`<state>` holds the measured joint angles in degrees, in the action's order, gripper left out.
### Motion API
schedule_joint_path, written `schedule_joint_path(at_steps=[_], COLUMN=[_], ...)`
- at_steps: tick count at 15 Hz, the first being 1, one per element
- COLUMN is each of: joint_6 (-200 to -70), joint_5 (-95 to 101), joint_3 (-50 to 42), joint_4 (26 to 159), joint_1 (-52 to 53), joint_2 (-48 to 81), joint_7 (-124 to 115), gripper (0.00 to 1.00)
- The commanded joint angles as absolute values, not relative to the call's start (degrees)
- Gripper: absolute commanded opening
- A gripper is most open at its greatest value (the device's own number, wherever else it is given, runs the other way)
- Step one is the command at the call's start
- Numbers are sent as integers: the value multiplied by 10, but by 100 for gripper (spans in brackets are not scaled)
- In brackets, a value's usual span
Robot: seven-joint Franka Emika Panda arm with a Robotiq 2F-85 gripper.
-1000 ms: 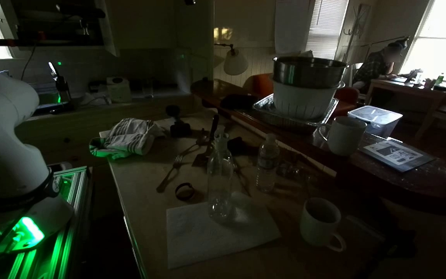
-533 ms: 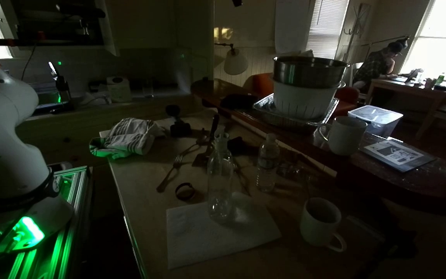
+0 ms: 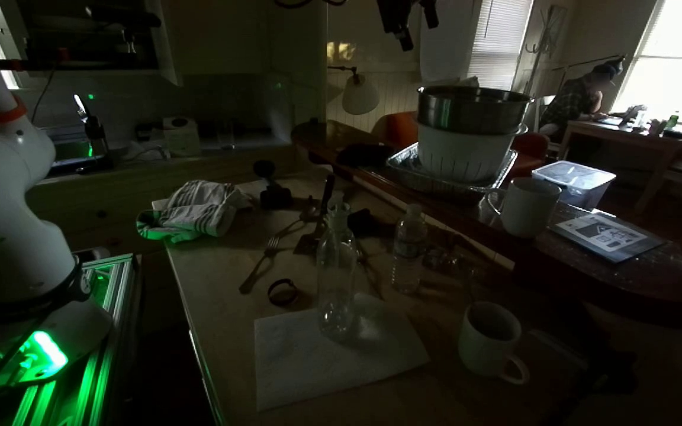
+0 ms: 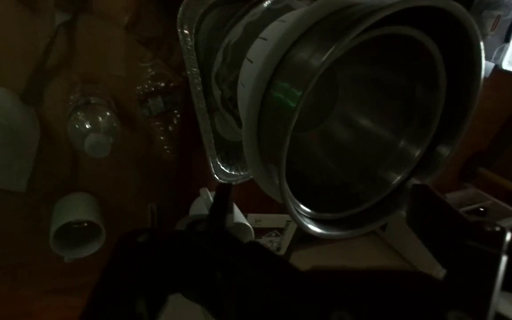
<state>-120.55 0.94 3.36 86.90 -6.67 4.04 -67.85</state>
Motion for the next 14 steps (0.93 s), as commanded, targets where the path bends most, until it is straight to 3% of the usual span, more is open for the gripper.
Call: schedule_joint_path(at_steps=[1, 14], joint_6=[-1189, -1208], joint_5=[-6, 4], joint_3=[6, -26], joint_4=[856, 794], joint_1=[-46, -16], joint_2=[51, 174], joint_7=[-677, -747], gripper=[100, 100])
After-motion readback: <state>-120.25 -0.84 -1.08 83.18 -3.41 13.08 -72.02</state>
